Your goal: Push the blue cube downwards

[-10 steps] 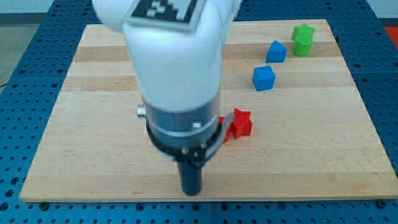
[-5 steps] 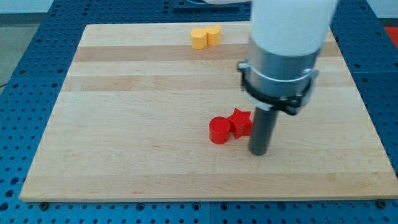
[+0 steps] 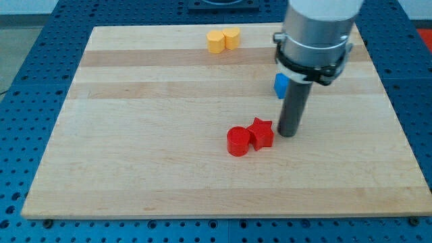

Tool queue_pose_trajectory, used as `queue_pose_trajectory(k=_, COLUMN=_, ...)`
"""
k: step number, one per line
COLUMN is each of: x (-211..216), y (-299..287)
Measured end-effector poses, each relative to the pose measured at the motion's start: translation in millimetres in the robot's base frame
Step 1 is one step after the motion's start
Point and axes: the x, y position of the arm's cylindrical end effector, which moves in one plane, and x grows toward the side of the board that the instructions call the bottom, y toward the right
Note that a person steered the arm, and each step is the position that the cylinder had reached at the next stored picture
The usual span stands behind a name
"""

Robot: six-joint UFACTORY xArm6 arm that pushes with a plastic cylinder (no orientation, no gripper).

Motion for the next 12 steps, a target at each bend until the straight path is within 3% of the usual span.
queue_pose_trajectory(k=3, x=0, y=-93)
queue_pose_trajectory(k=5, x=-107, y=-73)
queue_pose_trajectory(k=7, x=-160, y=-43)
queue_pose_trajectory(k=8, x=-160, y=1)
queue_pose_trajectory(k=10, x=-146, y=2)
queue_pose_trajectory(k=12, x=-64, y=3)
